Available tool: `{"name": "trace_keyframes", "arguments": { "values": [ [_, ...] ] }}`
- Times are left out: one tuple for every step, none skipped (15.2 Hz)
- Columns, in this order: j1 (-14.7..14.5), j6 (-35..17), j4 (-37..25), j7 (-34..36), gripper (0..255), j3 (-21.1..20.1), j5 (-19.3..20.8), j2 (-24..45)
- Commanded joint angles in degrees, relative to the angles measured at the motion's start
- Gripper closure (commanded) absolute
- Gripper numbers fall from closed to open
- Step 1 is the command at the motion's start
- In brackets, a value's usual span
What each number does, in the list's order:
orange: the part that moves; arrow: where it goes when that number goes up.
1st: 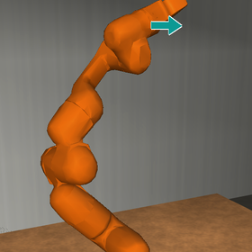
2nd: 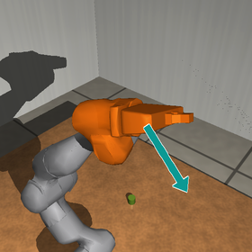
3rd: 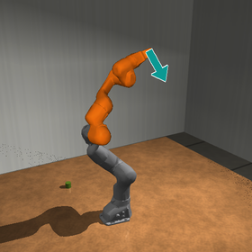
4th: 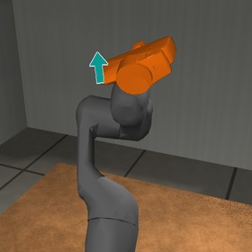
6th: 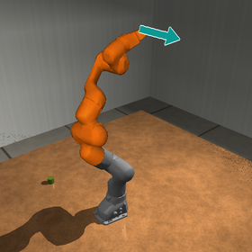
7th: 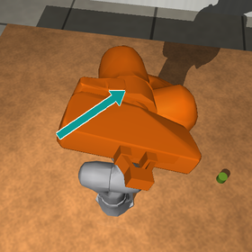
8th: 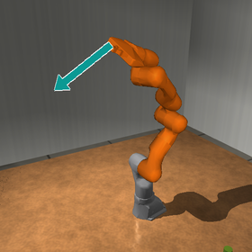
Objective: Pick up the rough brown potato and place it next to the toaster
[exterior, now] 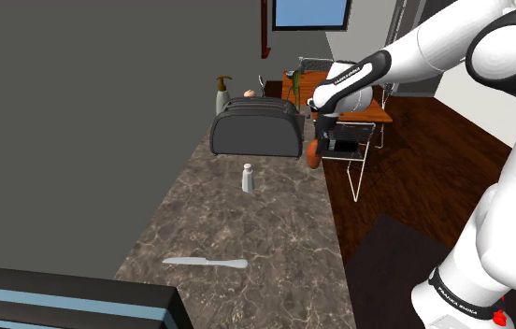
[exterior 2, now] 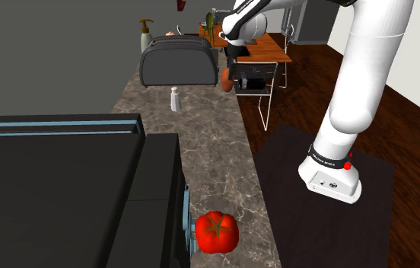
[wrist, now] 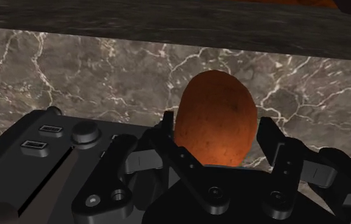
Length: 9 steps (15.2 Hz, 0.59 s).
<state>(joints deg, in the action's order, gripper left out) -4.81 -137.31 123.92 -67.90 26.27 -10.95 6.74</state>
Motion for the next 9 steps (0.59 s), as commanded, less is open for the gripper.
{"name": "trace_keyframes", "arguments": {
  "values": [
    [0.2, -1.2, 0.5, -1.0, 255, -0.2, -1.2, 2.1],
    [0.3, -1.9, 0.7, -1.3, 255, -0.4, -1.7, 2.6],
    [0.4, -2.5, 0.9, -1.7, 255, -0.5, -2.2, 3.1],
    [0.4, -2.8, 1.0, -1.9, 255, -0.5, -2.4, 3.3],
    [0.4, -2.8, 1.0, -1.8, 255, -0.5, -2.4, 3.3],
    [0.4, -2.8, 1.0, -1.8, 255, -0.5, -2.4, 3.3],
    [0.4, -2.8, 1.0, -1.8, 255, -0.5, -2.4, 3.3],
    [0.4, -2.8, 1.0, -1.9, 255, -0.5, -2.4, 3.3],
    [0.4, -2.8, 1.0, -1.9, 255, -0.5, -2.4, 3.3]
  ]
}}
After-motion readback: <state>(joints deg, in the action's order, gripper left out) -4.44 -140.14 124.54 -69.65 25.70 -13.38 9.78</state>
